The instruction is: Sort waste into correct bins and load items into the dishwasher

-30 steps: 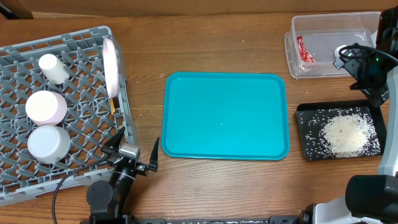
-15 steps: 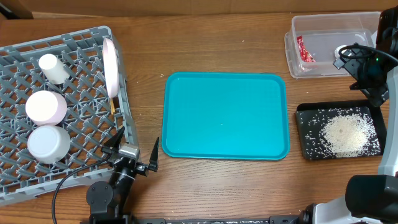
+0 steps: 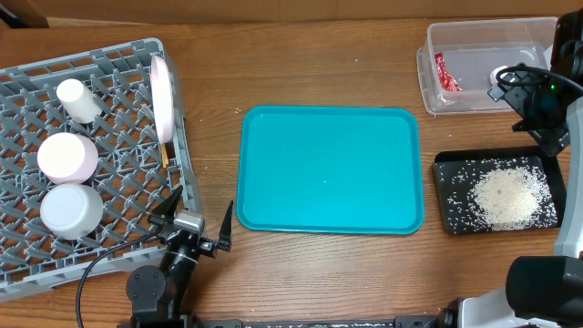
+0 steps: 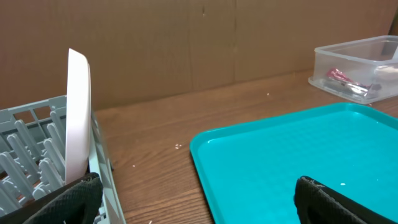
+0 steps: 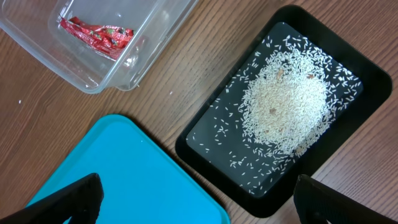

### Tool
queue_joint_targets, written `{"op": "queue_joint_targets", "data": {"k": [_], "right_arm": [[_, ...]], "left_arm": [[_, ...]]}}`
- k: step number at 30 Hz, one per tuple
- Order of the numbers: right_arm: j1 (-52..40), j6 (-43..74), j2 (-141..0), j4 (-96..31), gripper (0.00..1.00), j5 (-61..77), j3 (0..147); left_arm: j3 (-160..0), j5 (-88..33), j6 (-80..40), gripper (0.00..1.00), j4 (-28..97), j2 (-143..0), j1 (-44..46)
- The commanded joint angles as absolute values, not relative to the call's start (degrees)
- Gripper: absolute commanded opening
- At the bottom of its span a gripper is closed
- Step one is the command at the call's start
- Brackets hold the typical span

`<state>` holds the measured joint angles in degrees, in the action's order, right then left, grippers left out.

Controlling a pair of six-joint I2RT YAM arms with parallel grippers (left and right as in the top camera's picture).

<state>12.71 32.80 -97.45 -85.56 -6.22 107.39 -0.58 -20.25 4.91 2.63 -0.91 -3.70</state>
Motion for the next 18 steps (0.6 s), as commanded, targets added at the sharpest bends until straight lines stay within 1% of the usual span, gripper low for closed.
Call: {"op": "queue_joint_targets", "data": {"k": [1, 10, 14, 18], "right_arm": [[12.8, 33.0, -97.4, -85.4, 1.00, -6.6, 108.0], [12.8, 33.0, -97.4, -85.4, 1.00, -6.6, 108.0], [12.8, 33.0, -97.4, -85.4, 1.00, -6.6, 108.0], [12.8, 33.0, -97.4, -85.4, 1.00, -6.6, 108.0]], "left_arm": [[-0.3, -19.3, 5.8, 1.00, 2.7, -0.2, -3.1], [-0.3, -19.3, 5.8, 1.00, 2.7, -0.2, -3.0], [-0.3, -12.7, 5.8, 1.00, 3.0, -0.4, -3.0], [-0.3, -9.1, 5.8, 1.00, 3.0, -0.4, -3.0]]}}
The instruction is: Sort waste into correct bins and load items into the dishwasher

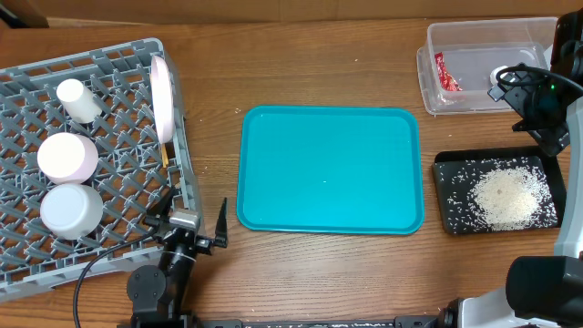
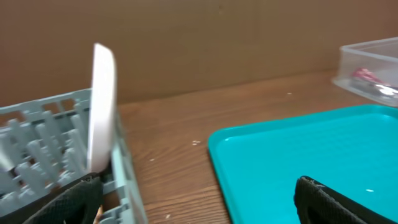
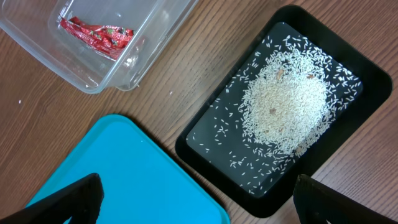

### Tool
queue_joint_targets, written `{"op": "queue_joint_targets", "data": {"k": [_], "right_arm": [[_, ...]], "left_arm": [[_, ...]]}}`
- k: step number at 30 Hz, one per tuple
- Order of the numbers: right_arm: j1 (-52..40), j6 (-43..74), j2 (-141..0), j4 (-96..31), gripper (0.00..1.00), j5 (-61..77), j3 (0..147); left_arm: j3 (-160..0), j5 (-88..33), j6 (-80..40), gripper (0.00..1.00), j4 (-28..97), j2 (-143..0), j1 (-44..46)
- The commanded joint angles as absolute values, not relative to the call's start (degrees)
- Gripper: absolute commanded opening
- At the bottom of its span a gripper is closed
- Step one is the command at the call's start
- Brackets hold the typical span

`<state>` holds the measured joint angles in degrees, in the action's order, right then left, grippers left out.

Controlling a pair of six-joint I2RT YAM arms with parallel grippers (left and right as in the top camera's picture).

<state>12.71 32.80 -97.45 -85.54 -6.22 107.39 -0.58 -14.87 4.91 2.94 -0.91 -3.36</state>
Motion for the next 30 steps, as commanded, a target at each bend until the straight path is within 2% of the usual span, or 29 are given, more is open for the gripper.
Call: {"op": "queue_joint_targets", "data": {"k": [1, 5, 13, 30], "right_arm": [[12.8, 33.0, -97.4, -85.4, 1.00, -6.6, 108.0], [12.3, 33.0, -95.7, -85.4, 1.00, -6.6, 108.0], [9.6, 33.0, -85.6, -85.4, 1.00, -6.6, 108.0], [9.0, 33.0, -46.7, -85.7, 1.00, -6.6, 108.0]], "left_arm": [[-0.3, -6.7, 5.8, 1.00, 3.0, -0.4, -3.0], [-0.3, 5.0, 5.8, 1.00, 4.0, -0.4, -3.0], [-0.3, 4.7, 5.8, 1.00, 4.0, -0.4, -3.0], [-0.3, 4.7, 5.8, 1.00, 4.0, -0.4, -3.0]]}}
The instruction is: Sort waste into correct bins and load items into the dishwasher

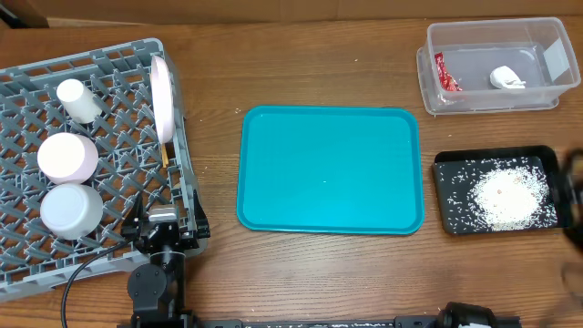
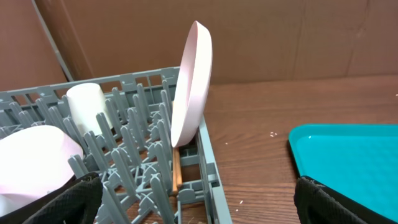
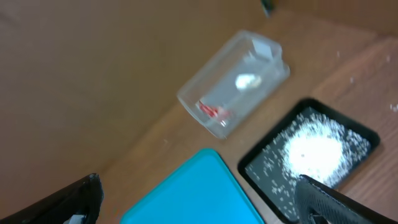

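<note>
A grey dishwasher rack (image 1: 109,68) at the left holds an upright pink plate (image 1: 162,96), a white cup (image 1: 77,98) and two upturned bowls (image 1: 66,157). In the left wrist view the plate (image 2: 193,81) and cup (image 2: 87,106) stand ahead of my left gripper (image 2: 199,211), which is open and empty over the rack's front right corner (image 1: 166,215). My right gripper (image 3: 199,205) is open and empty, high above the table. In the overhead view only a dark blur (image 1: 576,196) at the right edge shows the right arm.
A bare teal tray (image 1: 330,169) lies in the middle. At the back right a clear bin (image 1: 537,41) holds a red wrapper (image 1: 444,73) and a white scrap (image 1: 506,78). A black tray (image 1: 446,219) holds rice. A wooden stick (image 1: 165,151) lies in the rack.
My left gripper has swung left from the tray's edge to face into the rack. The right arm has left its place over the bins and now sits at the right edge, much higher.
At first my left gripper stood open between rack and teal tray, and my right hung open over the clear bin and rice tray. Then the left had turned slightly toward the rack. Now the left faces the rack and the right is drawn back, both empty.
</note>
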### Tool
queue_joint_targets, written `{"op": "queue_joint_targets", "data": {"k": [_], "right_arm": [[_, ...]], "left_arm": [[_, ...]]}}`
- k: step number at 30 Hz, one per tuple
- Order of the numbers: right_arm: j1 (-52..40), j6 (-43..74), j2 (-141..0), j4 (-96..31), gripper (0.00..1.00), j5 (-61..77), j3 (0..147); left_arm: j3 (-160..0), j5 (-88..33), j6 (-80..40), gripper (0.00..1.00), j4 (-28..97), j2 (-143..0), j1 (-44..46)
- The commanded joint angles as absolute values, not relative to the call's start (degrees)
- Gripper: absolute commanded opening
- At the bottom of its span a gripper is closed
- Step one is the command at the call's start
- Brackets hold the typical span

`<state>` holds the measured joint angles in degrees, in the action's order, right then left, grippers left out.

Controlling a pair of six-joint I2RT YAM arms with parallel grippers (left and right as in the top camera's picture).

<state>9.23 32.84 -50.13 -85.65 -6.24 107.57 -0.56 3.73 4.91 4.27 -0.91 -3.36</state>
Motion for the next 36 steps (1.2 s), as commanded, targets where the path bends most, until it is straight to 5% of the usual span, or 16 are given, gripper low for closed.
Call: {"op": "queue_joint_targets", "data": {"k": [1, 12, 26, 36], "right_arm": [[9.0, 33.0, -45.2, -86.0, 1.00, -6.6, 108.0], [4.8, 33.3, -39.7, -88.9, 1.00, -8.0, 103.3], [-0.1, 33.3, -19.8, -58.9, 1.00, -1.8, 59.5], [-5.4, 33.3, -8.5, -54.3, 1.00, 0.1, 42.3]], "left_arm": [[-0.3, 4.7, 5.8, 1.00, 4.0, -0.4, -3.0], [-0.3, 4.7, 5.8, 1.00, 4.0, -0.4, -3.0], [-0.3, 4.7, 5.8, 1.00, 4.0, -0.4, -3.0], [-0.3, 4.7, 5.8, 1.00, 4.0, -0.4, -3.0]]}}
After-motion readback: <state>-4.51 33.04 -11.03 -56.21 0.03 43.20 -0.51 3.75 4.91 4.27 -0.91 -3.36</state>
